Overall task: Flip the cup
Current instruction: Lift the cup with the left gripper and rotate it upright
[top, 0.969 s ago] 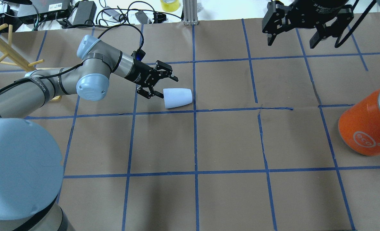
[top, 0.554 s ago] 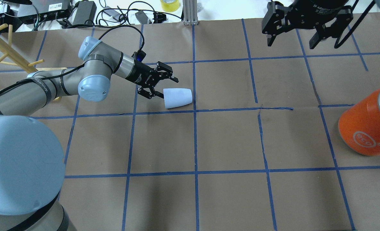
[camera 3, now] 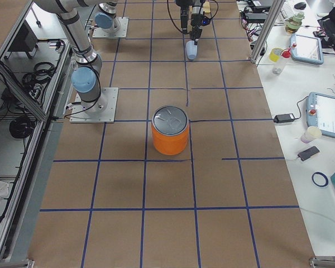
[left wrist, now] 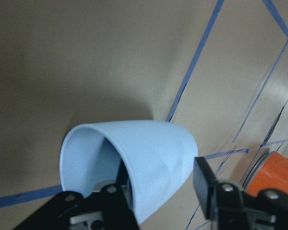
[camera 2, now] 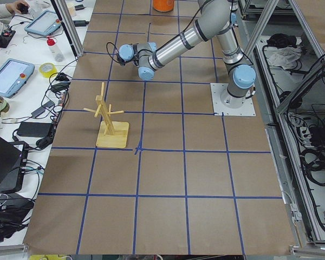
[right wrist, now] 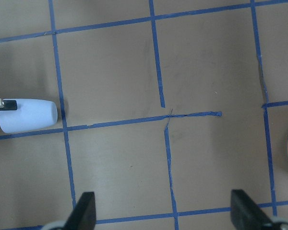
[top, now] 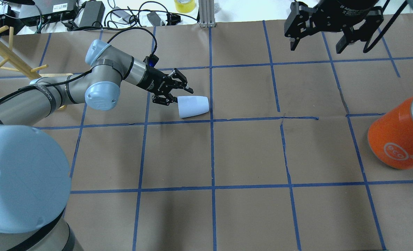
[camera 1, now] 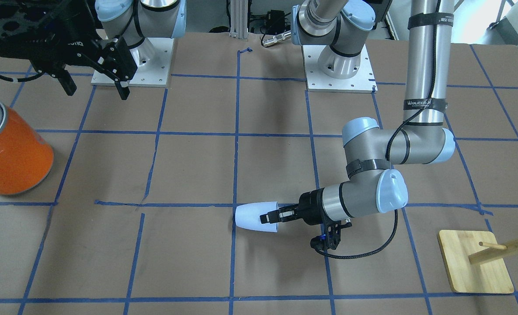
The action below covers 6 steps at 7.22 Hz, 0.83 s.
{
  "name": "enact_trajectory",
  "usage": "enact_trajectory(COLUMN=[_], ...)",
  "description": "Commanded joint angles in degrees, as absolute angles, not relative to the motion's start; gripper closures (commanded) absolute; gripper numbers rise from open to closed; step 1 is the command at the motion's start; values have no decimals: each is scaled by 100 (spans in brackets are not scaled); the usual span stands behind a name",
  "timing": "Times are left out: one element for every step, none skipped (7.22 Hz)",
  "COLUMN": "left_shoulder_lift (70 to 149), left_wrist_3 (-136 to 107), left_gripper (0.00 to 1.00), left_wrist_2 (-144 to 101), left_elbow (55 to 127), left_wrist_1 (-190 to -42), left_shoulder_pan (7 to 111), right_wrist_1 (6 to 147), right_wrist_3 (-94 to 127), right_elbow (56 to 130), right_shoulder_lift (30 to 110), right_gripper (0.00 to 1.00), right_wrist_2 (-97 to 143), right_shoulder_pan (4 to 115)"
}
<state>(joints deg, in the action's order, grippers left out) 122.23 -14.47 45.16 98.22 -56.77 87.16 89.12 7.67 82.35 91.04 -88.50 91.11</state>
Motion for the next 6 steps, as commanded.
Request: enact_trajectory(left_shoulder_lift=[12165,12068,11980,11840,11674,11498], left_wrist_3=[-1633,-1922,-2125,-2336,-2660,-2611], left_gripper=[100,100,100,100,100,100], left_wrist_2=[4518,4535,4535,4622,4788,5434], left_elbow=[9791,9748,9730,9703,9651,9563], left_wrist_1=[-5678,-5669,-5643,-5651,-5660,-5651], left_shoulder_pan=[8719,8719,8719,8736,8754,8754], right_wrist_1=[8912,8912,8912,8912,8912,8912], right_wrist_3=[765,773,773,773,765,765], right_elbow=[8235,8235,8235,8235,8235,8235], right_shoulder_lift=[9097,9097,9097,9097,9097,9088], right_gripper=[0,0,0,0,0,0], right_wrist_2=[-8851,-8851,-8851,-8851,-8851,-8851], right_shoulder_pan=[9114,9114,9106,9105,9105,9114])
